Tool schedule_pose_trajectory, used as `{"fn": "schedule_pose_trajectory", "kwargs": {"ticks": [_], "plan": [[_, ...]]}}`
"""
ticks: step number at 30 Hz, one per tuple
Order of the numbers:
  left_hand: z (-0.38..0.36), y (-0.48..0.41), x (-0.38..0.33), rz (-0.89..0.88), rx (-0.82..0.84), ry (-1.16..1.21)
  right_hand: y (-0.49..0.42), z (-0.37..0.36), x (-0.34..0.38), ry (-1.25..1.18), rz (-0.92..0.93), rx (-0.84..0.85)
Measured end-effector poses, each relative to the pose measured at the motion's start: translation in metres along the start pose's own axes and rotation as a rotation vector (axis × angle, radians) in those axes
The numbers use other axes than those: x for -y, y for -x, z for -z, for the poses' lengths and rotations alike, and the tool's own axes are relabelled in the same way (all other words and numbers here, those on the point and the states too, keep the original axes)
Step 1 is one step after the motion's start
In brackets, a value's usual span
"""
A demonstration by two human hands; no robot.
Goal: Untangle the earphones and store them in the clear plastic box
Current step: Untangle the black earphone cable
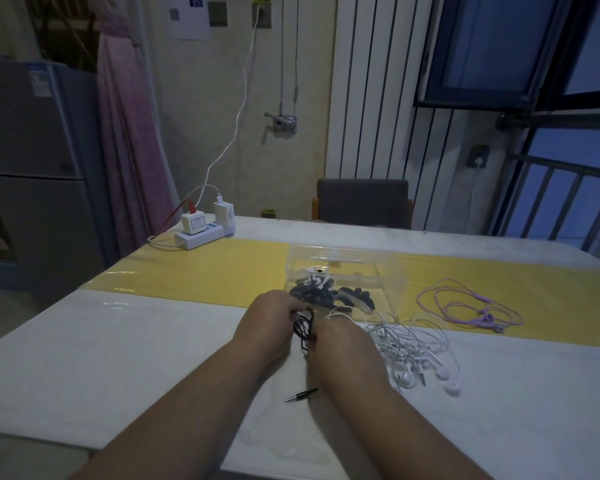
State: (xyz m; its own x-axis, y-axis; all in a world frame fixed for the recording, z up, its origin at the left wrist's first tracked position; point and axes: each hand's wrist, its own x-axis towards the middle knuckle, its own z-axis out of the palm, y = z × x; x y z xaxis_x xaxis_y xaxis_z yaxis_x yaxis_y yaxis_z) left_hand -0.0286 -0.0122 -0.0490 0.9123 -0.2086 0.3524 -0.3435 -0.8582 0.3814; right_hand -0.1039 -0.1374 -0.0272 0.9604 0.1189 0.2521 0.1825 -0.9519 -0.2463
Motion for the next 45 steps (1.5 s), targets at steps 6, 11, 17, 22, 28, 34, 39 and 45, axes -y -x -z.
{"fn": "schedule_pose_trajectory", "kwargs": {"ticks": [6, 11, 17, 22, 28, 34, 39, 45], "plan": [[0.005, 0.001, 0.002, 0.085, -0.035, 0.142, -0.005, 0.013, -0.002, -0.160, -0.023, -0.048], [0.018, 0.002, -0.001, 0.168, -0.058, 0.212, -0.009, 0.027, -0.008, -0.301, -0.054, -0.127], [0.031, 0.003, -0.005, 0.252, -0.105, 0.300, -0.012, 0.037, -0.016, -0.385, -0.094, -0.139], [0.036, 0.002, -0.001, 0.353, 0.038, 0.274, -0.011, 0.034, -0.019, -0.403, -0.072, -0.096], [0.041, 0.005, 0.005, 0.452, 0.191, 0.392, -0.006, 0.022, -0.008, -0.267, 0.044, 0.065], [0.041, 0.003, 0.000, 0.521, 0.179, 0.570, -0.005, 0.017, -0.004, -0.244, 0.056, 0.132], [0.030, 0.004, -0.009, 0.430, 0.121, 0.604, -0.005, 0.010, 0.001, -0.207, 0.082, 0.178], [0.026, 0.002, -0.012, 0.359, 0.067, 0.428, -0.006, 0.010, -0.003, -0.144, 0.151, 0.103]]}}
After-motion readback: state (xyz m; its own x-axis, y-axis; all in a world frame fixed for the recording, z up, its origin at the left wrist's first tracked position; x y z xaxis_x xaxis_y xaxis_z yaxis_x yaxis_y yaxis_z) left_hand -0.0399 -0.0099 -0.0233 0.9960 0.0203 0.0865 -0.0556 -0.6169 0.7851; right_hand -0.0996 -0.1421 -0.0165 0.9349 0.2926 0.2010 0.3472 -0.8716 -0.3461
